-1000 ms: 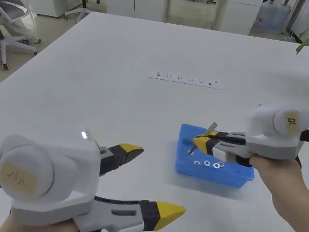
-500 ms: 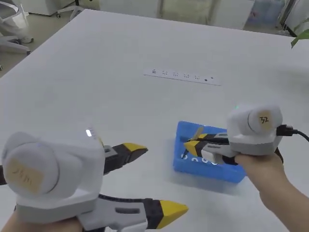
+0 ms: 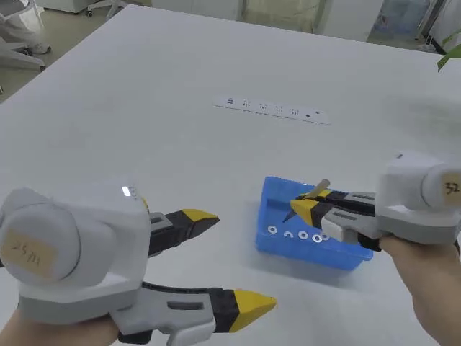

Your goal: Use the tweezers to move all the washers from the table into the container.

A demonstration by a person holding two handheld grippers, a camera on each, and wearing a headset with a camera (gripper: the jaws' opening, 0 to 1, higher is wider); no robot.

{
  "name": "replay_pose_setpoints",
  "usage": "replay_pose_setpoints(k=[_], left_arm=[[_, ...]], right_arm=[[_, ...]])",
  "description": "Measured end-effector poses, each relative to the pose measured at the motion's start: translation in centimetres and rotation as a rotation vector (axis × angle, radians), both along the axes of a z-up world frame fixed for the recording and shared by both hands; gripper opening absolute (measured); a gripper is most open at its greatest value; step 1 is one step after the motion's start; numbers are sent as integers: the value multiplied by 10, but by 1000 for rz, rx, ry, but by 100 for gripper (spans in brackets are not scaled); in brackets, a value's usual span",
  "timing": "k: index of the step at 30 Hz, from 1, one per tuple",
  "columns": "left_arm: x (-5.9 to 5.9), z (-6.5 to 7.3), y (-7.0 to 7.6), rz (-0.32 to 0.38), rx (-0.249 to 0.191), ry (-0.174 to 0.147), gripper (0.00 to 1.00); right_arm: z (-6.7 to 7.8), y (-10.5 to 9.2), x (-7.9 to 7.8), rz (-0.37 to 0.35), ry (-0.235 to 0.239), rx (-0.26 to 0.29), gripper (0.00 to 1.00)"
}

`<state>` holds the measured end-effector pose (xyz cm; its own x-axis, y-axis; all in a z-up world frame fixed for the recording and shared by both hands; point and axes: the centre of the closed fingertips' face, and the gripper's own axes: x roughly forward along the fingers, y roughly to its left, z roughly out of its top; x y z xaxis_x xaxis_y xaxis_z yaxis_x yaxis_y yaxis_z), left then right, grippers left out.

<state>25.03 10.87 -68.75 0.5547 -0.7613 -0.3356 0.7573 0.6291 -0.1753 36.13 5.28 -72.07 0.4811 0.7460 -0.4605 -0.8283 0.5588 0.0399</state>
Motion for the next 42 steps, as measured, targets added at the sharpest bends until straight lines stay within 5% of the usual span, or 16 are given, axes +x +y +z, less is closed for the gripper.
replay_pose_setpoints(k=[5,8,13,18,23,27,33,38,42], left_arm=[[1,0,0,10,2,-3,64],[1,0,-2,1,6,-5,61],[1,3,-11,-35,14,-14,56],[-3,5,-24,-122,52,-29,40],[-13,0,-40,-230,92,-19,25],[-26,-9,-54,-348,148,-11,11],[-32,-15,-69,-413,189,-25,10],[-32,-29,-71,-471,323,-62,5],[-33,-27,-77,-492,306,-60,3]], right_arm=[[12,-4,-22,23,-6,32,3],[9,0,-43,97,11,26,3],[-11,1,-72,209,13,-72,3],[-23,2,-96,305,40,-106,3],[-39,-2,-117,421,20,-248,3],[-49,-4,-125,470,-15,-348,3],[-54,-1,-135,527,-45,-420,3],[-56,-3,-135,544,-54,-449,3],[-57,-3,-136,554,-57,-468,3]])
